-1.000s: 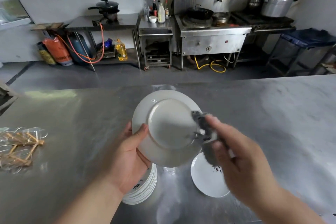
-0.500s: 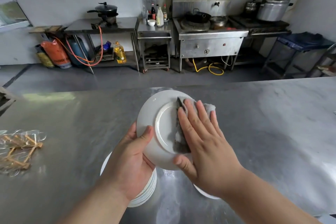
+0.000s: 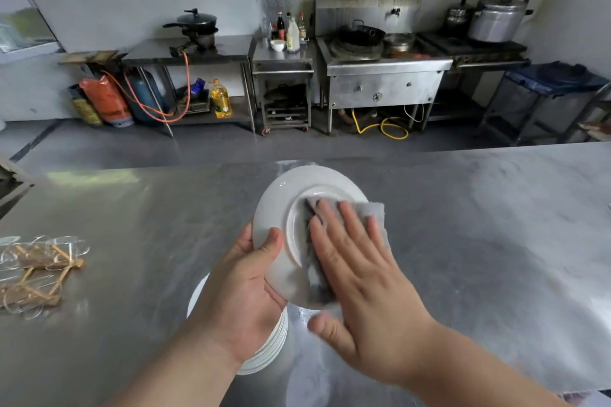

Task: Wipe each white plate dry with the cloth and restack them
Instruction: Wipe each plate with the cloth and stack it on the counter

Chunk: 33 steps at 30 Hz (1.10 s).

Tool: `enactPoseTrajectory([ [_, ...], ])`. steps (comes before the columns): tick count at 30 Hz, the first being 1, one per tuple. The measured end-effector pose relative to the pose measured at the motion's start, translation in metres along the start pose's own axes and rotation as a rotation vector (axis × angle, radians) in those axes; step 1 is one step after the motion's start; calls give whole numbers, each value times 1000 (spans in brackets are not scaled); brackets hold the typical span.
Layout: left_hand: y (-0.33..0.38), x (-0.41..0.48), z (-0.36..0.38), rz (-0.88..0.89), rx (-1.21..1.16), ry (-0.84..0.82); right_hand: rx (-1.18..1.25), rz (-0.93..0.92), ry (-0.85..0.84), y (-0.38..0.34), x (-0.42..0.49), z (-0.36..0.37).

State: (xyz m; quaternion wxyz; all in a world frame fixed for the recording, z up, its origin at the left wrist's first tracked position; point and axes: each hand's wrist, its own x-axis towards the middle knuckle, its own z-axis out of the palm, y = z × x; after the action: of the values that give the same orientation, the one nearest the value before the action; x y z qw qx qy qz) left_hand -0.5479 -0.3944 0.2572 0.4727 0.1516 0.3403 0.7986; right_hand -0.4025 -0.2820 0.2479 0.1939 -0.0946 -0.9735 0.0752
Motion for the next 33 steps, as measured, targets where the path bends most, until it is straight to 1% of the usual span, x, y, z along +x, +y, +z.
enactPoseTrajectory([
  [1,-2,-2,0,-10,2,1,-8,-46,-12,-5,-6,3],
  [3,-7,-6,1,-58,38,-53,-8,-104,-16,-7,-4,0],
  [7,-7,-13,2,-124,139,-138,-33,-131,19,9,29,-25],
  [9,-4,-16,7,-92,173,-175,-17,-83,47,19,41,-34],
  [10,-1,-17,8,-73,182,-166,23,-42,64,24,42,-35],
  [13,7,-17,10,-34,173,-64,224,103,64,33,29,-32],
  [14,10,-17,10,-39,169,-49,244,123,47,31,24,-30],
  [15,10,-18,10,-56,176,-53,216,108,35,28,19,-30],
  [16,10,-19,12,-82,195,-76,155,56,34,23,17,-29],
  [19,4,-23,14,-164,248,-178,-6,-159,46,10,25,-33],
  [21,2,-23,14,-149,250,-206,-32,-201,61,11,35,-39],
  [23,2,-21,13,-90,243,-180,25,-138,93,20,37,-41],
  [25,2,-19,9,-37,202,-106,223,43,111,30,27,-35],
  [27,1,-18,3,-3,152,-27,422,258,71,30,11,-22],
  [28,1,-18,0,3,140,0,460,312,44,26,2,-14],
  [29,0,-18,-2,-2,140,17,455,330,17,22,-5,-7],
  [31,-1,-18,-6,-42,174,17,372,302,-53,20,-8,-2],
  [33,-3,-20,-6,-106,219,-24,252,189,-73,27,2,-12],
])
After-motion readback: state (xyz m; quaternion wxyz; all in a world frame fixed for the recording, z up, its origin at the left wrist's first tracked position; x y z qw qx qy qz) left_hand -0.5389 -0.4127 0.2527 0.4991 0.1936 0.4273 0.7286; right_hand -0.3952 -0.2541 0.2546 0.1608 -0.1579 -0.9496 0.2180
